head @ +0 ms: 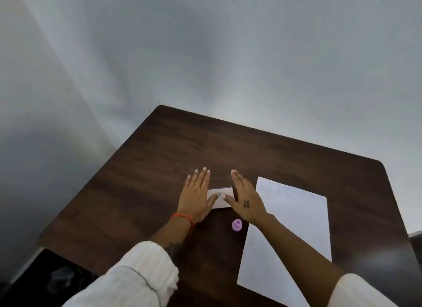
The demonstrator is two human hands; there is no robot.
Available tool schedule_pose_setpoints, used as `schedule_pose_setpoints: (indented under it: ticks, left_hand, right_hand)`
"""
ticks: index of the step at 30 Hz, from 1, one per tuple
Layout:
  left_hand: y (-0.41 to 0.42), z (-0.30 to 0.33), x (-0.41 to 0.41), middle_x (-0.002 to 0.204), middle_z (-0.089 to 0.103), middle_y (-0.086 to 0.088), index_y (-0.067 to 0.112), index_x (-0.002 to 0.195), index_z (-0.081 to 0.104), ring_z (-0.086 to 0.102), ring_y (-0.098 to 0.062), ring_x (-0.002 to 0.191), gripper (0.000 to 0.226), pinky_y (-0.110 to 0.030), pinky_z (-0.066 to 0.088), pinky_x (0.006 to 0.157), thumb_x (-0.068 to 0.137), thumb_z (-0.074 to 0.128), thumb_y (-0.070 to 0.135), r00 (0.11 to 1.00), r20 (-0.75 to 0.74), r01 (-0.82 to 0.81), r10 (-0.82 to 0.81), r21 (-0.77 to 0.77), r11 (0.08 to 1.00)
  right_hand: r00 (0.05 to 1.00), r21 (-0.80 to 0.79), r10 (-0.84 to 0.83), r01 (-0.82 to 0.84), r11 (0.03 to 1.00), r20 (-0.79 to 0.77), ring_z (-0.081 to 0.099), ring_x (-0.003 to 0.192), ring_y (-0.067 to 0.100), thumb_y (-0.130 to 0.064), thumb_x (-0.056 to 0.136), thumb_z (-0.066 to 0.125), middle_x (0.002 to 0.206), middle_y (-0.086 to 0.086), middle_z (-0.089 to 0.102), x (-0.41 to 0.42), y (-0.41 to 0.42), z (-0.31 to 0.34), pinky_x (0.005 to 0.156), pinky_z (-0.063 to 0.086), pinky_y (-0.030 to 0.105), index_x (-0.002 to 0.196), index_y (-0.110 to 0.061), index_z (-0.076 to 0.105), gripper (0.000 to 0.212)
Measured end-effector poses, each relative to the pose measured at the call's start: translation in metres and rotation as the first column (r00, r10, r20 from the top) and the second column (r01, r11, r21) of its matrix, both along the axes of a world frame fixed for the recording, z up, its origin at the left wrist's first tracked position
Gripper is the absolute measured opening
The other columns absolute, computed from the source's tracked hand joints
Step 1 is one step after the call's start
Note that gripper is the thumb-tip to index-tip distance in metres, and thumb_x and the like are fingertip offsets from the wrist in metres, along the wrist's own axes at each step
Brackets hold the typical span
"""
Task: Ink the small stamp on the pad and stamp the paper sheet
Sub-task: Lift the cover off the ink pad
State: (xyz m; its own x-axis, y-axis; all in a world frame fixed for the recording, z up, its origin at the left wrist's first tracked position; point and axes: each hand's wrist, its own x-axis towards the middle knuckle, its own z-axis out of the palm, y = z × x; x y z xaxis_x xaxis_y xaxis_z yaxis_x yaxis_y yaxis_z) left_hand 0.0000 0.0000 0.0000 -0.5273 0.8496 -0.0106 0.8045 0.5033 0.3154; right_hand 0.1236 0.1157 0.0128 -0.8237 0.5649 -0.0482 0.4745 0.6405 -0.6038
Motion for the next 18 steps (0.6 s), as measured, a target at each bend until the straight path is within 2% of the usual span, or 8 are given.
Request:
schedule_pose_setpoints:
  ticks: [7,13,18]
  left_hand:
    - [-0.017,-0.019,-0.005,0.157,0.007,-0.006,0.014,0.144,0.002,0.003,-0.020,0.144,0.083,-0.034,-0.002,0.117,0.085,0.045,0.054,0.993,0.095,0.076,-0.065,-0.108,0.991]
    - [-0.021,-0.022,-0.005,0.155,0.017,-0.006,0.014,0.144,0.010,0.009,-0.021,0.143,0.077,-0.032,0.004,0.117,0.086,0.051,0.043,0.986,0.152,0.080,-0.072,-0.048,0.996]
    - [-0.018,-0.018,-0.009,0.151,0.027,-0.008,0.014,0.142,0.021,0.019,-0.022,0.140,0.077,-0.036,0.017,0.116,0.082,0.061,0.040,0.976,0.211,0.057,-0.048,-0.036,0.998]
  right_hand:
    - [0.961,-0.007,0.169,-0.172,0.985,0.221,0.019,0.141,0.021,-0.048,0.079,0.061,0.155,0.003,0.019,-0.005,0.006,-0.022,0.113,0.022,0.034,0.143,-0.018,0.015,0.084]
    - [0.952,0.038,0.169,-0.184,0.982,0.255,0.029,0.135,0.023,-0.040,0.075,0.068,0.148,0.007,0.035,-0.010,0.012,-0.024,0.109,0.030,0.034,0.140,-0.015,0.027,0.080]
    - [0.945,0.022,0.184,-0.197,0.980,0.269,0.033,0.133,0.024,-0.036,0.072,0.072,0.146,0.007,0.038,-0.013,0.017,-0.019,0.107,0.032,0.035,0.138,-0.017,0.032,0.079]
